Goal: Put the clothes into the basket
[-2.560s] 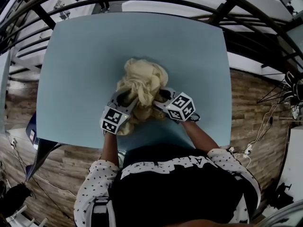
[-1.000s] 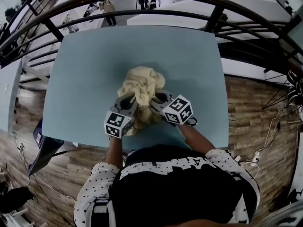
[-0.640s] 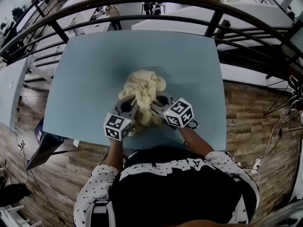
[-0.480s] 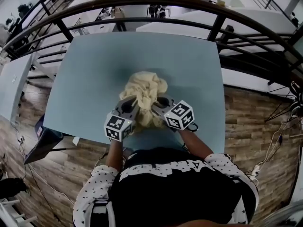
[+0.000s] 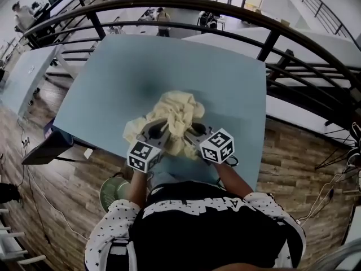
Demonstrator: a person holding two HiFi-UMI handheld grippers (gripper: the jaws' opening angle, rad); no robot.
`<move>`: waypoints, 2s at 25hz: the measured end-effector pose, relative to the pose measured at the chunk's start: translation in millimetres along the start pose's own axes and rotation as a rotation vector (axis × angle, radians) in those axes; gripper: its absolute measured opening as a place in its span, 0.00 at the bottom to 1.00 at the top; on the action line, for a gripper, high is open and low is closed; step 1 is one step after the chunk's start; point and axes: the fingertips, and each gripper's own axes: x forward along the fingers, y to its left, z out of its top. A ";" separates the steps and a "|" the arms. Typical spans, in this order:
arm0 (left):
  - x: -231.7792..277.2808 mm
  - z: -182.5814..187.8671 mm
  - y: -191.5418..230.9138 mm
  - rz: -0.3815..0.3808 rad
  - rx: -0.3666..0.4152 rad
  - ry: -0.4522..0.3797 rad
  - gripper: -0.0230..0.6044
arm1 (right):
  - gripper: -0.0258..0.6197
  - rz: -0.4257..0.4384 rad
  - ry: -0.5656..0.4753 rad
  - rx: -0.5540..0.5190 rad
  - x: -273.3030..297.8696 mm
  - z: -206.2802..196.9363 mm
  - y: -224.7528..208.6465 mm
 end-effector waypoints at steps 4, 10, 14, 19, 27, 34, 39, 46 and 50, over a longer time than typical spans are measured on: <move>-7.7 -0.6 -25.2 0.037 -0.007 -0.007 0.11 | 0.17 0.040 0.003 -0.005 -21.6 -6.9 11.8; -23.4 9.6 -48.7 0.084 -0.002 -0.017 0.11 | 0.17 0.082 -0.028 -0.020 -42.2 -1.8 30.6; -38.9 13.1 -54.7 0.119 0.015 -0.021 0.11 | 0.17 0.112 -0.041 -0.038 -44.9 0.9 46.3; -50.4 12.6 -41.7 0.144 -0.005 -0.042 0.11 | 0.17 0.142 -0.038 -0.058 -29.7 4.8 54.8; -129.2 8.3 -32.7 0.283 -0.053 -0.075 0.11 | 0.17 0.276 -0.023 -0.125 -3.8 13.7 126.7; -193.2 15.6 -13.7 0.416 -0.011 -0.089 0.11 | 0.17 0.393 -0.055 -0.092 29.1 25.3 182.8; -242.4 1.9 -9.8 0.510 -0.027 -0.101 0.11 | 0.17 0.479 -0.047 -0.120 48.9 17.6 229.2; -313.7 -23.2 -8.9 0.684 -0.057 -0.093 0.11 | 0.17 0.649 -0.015 -0.145 74.9 0.9 297.0; -348.2 -33.6 -9.8 0.770 -0.081 -0.090 0.11 | 0.17 0.735 0.010 -0.160 85.8 -6.1 330.0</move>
